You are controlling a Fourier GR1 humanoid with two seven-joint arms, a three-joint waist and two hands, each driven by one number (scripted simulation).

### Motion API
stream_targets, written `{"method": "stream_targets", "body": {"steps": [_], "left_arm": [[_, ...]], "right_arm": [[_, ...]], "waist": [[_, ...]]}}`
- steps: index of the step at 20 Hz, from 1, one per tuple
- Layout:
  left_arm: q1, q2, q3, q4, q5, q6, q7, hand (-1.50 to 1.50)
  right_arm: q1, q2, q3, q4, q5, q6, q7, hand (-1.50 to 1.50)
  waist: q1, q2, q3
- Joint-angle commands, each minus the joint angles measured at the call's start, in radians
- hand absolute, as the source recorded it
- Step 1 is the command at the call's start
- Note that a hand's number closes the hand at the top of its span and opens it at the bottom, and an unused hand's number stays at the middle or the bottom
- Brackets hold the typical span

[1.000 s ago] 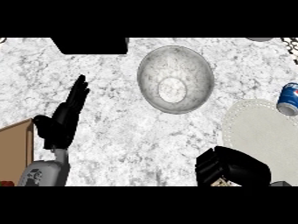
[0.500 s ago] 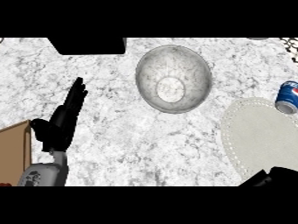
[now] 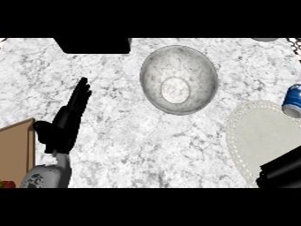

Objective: Pick the cupcake from the placemat and place it in the bowl

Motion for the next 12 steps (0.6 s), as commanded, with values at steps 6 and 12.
{"method": "stream_targets", "body": {"steps": [6,12], "left_arm": [[0.008,-0.004,-0.009,0.005,-0.011,-0.012,-0.014,0.00],[-0.039,-0.007,0.006,0.019,-0.003,-0.007,0.017,0.00]], "right_arm": [[-0.388,0.090,0.112,0.250,0.100,-0.116,0.211,1.50],[-0.481,0.054,0.105,0.435,0.415,-0.055,0.041,1.50]], "waist": [[0.012,0.003,0.001],[0.017,0.007,0.001]]}}
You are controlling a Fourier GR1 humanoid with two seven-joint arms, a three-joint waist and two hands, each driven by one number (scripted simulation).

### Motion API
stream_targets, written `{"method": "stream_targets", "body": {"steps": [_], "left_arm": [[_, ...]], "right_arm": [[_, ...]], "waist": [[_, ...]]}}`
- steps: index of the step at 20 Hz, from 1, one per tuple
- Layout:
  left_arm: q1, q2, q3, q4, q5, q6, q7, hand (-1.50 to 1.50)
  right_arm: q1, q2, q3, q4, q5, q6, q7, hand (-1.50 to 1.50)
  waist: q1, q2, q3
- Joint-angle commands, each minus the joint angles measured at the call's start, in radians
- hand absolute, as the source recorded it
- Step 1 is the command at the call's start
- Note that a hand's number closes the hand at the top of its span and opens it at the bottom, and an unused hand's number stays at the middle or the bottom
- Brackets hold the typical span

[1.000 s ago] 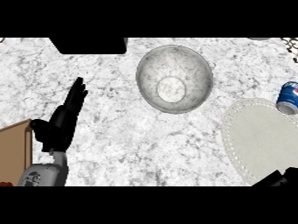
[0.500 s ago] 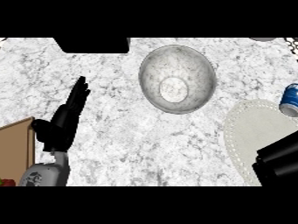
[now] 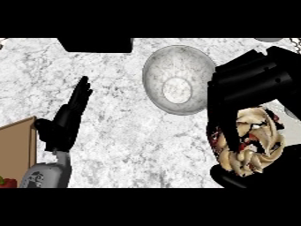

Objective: Pick the cupcake from the placemat and place it in the bowl

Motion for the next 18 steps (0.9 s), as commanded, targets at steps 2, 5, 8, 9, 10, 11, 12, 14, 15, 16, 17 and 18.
{"method": "stream_targets", "body": {"steps": [2,5,8,9,10,11,12,14,15,16,17,18], "left_arm": [[-0.044,0.007,0.031,0.068,0.010,-0.008,-0.031,0.00],[-0.033,0.001,0.008,0.016,-0.007,0.003,0.014,0.00],[0.003,-0.021,-0.008,0.020,-0.015,0.013,-0.015,0.00],[-0.038,-0.002,0.020,0.065,0.001,-0.008,-0.023,0.00],[0.039,-0.024,-0.022,-0.014,-0.030,0.022,-0.021,0.00],[-0.002,-0.026,-0.005,0.029,-0.016,0.016,-0.022,0.00],[-0.061,-0.005,0.033,0.073,0.006,-0.004,-0.025,0.00],[-0.060,-0.014,0.009,0.059,-0.015,0.007,-0.010,0.00],[-0.009,0.005,0.015,0.021,-0.001,-0.016,-0.037,0.00],[-0.037,-0.054,-0.040,0.051,-0.036,0.055,-0.013,0.00],[-0.036,-0.017,-0.006,0.010,0.000,-0.004,0.035,0.00],[-0.010,-0.002,0.007,0.014,0.005,-0.015,-0.009,0.00]], "right_arm": [[-0.062,0.042,0.072,0.169,0.277,-0.020,-0.143,1.50],[-0.118,0.085,0.080,0.335,0.376,-0.059,-0.230,1.50],[-0.107,0.138,0.106,0.483,0.465,-0.121,-0.319,1.50],[-0.121,0.140,0.093,0.553,0.479,-0.128,-0.387,1.50],[-0.116,0.168,0.128,0.573,0.533,-0.168,-0.397,1.50],[-0.080,0.182,0.152,0.615,0.582,-0.217,-0.446,1.50],[-0.181,0.184,0.101,0.703,0.566,-0.194,-0.452,1.50],[-0.138,0.197,0.127,0.824,0.625,-0.263,-0.570,1.50],[-0.170,0.189,0.091,0.891,0.611,-0.252,-0.607,1.50],[-0.198,0.210,0.095,0.941,0.636,-0.271,-0.614,1.50],[-0.183,0.187,0.090,0.985,0.641,-0.262,-0.672,1.50],[-0.196,0.238,0.113,1.038,0.687,-0.318,-0.652,1.50]], "waist": [[-0.003,0.002,0.000],[0.002,0.001,0.001],[0.000,0.000,0.001],[-0.001,0.002,0.001],[0.004,0.000,0.001],[0.002,0.003,0.001],[0.001,0.003,0.001],[0.006,0.006,0.001],[0.009,0.005,0.001],[0.005,0.005,0.001],[0.006,0.004,0.001],[0.010,0.004,0.001]]}}
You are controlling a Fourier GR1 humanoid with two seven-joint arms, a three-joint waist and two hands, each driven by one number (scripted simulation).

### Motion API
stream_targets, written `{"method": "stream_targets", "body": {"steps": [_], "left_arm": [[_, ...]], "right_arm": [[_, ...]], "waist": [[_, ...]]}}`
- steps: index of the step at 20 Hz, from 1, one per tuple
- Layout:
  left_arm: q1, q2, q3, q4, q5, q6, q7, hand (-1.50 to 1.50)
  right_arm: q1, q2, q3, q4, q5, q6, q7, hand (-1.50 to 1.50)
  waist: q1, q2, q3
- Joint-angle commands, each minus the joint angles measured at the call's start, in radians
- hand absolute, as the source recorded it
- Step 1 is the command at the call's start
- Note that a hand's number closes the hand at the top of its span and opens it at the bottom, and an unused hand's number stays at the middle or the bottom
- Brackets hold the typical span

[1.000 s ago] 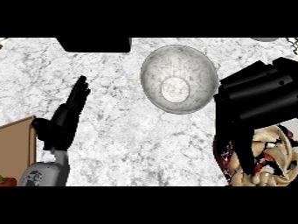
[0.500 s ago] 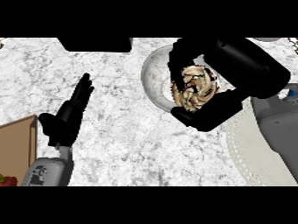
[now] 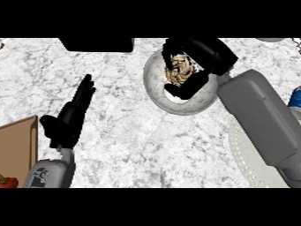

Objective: Pick the cupcake from the placemat and place it in the bowl

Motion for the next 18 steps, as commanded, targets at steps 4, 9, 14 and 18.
{"method": "stream_targets", "body": {"steps": [4,9,14,18], "left_arm": [[-0.009,0.023,0.010,-0.025,0.003,-0.017,0.015,0.00],[0.028,-0.007,-0.011,-0.011,-0.016,0.005,-0.019,0.00],[0.016,0.032,0.034,-0.013,0.022,-0.031,-0.004,0.00],[0.027,-0.009,0.004,0.015,0.003,-0.011,-0.045,0.00]], "right_arm": [[-0.090,0.044,-0.030,0.377,0.016,0.062,-0.135,1.50],[-0.109,0.041,-0.040,0.524,0.001,0.165,-0.322,-1.50],[-0.165,0.082,-0.144,0.612,-0.081,0.192,-0.412,-1.50],[-0.206,0.081,-0.257,0.623,-0.177,0.198,-0.415,-1.50]], "waist": [[0.012,0.004,0.000],[0.006,0.003,0.000],[0.006,0.003,0.000],[0.000,0.003,0.000]]}}
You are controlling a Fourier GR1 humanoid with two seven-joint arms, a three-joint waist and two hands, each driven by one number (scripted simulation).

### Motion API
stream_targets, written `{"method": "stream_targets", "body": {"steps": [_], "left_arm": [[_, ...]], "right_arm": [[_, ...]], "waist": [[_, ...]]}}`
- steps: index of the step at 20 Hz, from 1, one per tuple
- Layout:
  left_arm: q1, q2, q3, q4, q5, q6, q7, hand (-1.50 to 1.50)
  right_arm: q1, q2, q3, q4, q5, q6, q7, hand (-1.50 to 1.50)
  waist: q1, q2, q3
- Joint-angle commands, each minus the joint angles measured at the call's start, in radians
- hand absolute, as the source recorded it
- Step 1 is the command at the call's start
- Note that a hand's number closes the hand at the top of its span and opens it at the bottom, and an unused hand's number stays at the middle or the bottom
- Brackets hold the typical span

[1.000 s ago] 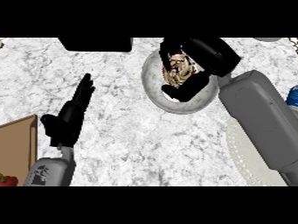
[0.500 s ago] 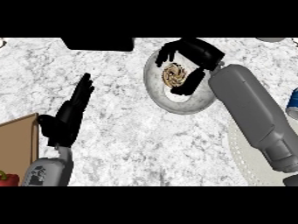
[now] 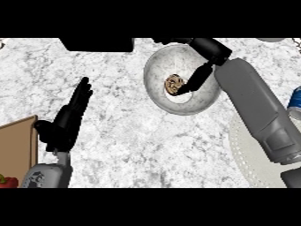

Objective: Pick the cupcake from the placemat and place it in the bowl

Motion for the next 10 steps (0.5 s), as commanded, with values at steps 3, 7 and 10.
{"method": "stream_targets", "body": {"steps": [3,7,10], "left_arm": [[-0.002,0.023,0.028,-0.010,0.020,-0.019,0.012,0.00],[0.011,-0.021,-0.027,-0.017,-0.033,0.022,0.003,0.00],[-0.016,-0.028,-0.030,-0.020,-0.026,0.021,0.048,0.00]], "right_arm": [[-0.035,-0.037,-0.131,0.068,-0.106,0.079,-0.022,-1.50],[-0.137,-0.073,-0.192,0.153,-0.155,0.177,0.095,-1.50],[-0.165,-0.143,-0.228,0.208,-0.184,0.264,0.088,-1.50]], "waist": [[-0.008,-0.004,0.000],[-0.003,-0.003,0.000],[0.004,0.002,0.000]]}}
